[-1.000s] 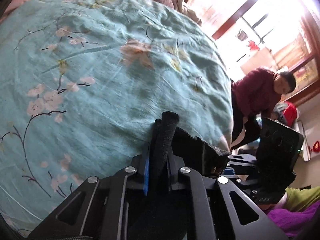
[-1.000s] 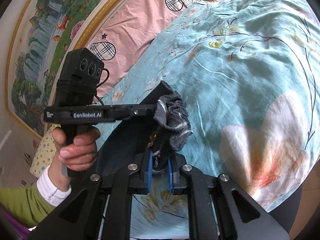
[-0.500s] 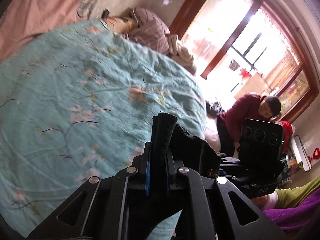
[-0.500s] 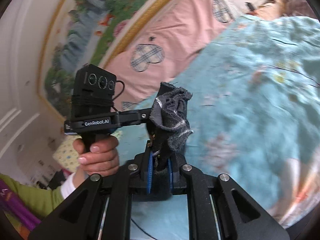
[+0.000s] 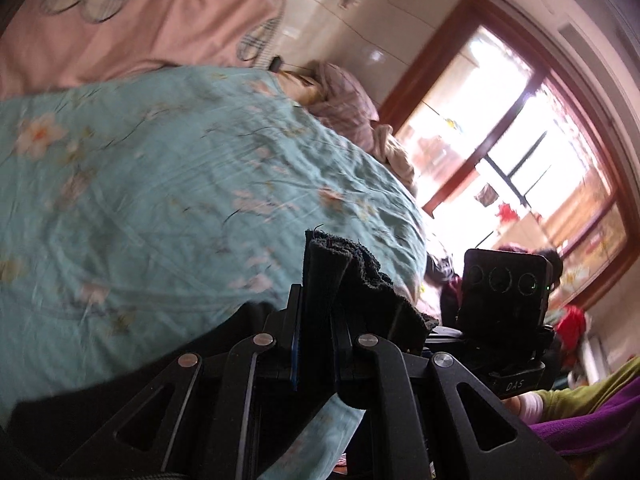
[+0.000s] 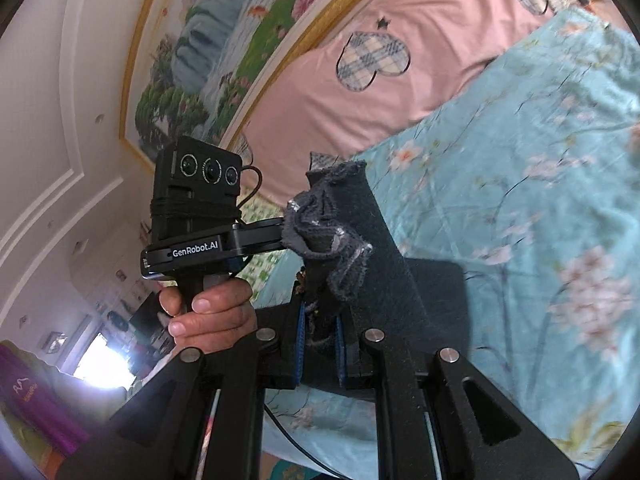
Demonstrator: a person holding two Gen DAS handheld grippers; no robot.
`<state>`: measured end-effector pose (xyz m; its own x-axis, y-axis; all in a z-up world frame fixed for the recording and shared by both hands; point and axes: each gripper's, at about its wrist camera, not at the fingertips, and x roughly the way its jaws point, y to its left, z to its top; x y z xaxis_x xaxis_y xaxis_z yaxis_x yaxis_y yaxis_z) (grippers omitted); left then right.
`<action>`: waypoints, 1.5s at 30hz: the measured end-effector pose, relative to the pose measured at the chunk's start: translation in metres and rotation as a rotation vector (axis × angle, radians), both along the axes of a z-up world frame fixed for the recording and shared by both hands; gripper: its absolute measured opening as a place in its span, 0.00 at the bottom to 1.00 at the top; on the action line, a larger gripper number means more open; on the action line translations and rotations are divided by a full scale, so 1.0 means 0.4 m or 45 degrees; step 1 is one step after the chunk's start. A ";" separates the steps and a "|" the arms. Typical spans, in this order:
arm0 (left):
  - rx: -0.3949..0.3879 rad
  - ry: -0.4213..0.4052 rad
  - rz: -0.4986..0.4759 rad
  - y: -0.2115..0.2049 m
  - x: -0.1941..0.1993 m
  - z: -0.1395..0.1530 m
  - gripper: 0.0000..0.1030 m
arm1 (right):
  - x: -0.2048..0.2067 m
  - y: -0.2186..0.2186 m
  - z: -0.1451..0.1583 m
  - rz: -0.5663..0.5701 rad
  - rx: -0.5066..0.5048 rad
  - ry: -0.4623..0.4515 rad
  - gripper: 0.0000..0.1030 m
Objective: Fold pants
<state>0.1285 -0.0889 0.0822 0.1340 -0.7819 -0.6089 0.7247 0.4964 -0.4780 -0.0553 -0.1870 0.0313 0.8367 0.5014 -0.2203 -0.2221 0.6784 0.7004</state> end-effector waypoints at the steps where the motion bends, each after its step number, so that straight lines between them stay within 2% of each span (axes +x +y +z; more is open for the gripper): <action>1: -0.004 0.009 0.020 0.017 0.000 -0.012 0.09 | 0.008 0.008 -0.003 0.011 0.004 0.007 0.13; 14: -0.012 0.173 0.208 0.178 0.033 -0.176 0.09 | 0.120 0.104 -0.098 0.132 -0.023 0.171 0.16; 24: -0.007 0.297 0.321 0.257 0.041 -0.266 0.09 | 0.146 0.161 -0.121 0.159 -0.192 0.290 0.16; 29: 0.021 0.286 0.374 0.284 0.024 -0.273 0.09 | 0.147 0.194 -0.119 0.180 -0.300 0.317 0.19; 31: 0.025 0.284 0.398 0.297 0.017 -0.270 0.09 | 0.147 0.206 -0.115 0.201 -0.319 0.307 0.30; 34: 0.022 0.277 0.442 0.323 0.005 -0.263 0.09 | 0.146 0.223 -0.107 0.231 -0.338 0.290 0.40; 37: 0.011 0.274 0.500 0.355 -0.009 -0.255 0.10 | 0.144 0.240 -0.099 0.246 -0.376 0.282 0.40; 40: -0.015 0.280 0.550 0.392 -0.025 -0.250 0.13 | 0.143 0.253 -0.095 0.279 -0.362 0.277 0.41; 45: -0.029 0.284 0.618 0.436 -0.052 -0.245 0.13 | 0.138 0.273 -0.076 0.303 -0.361 0.247 0.42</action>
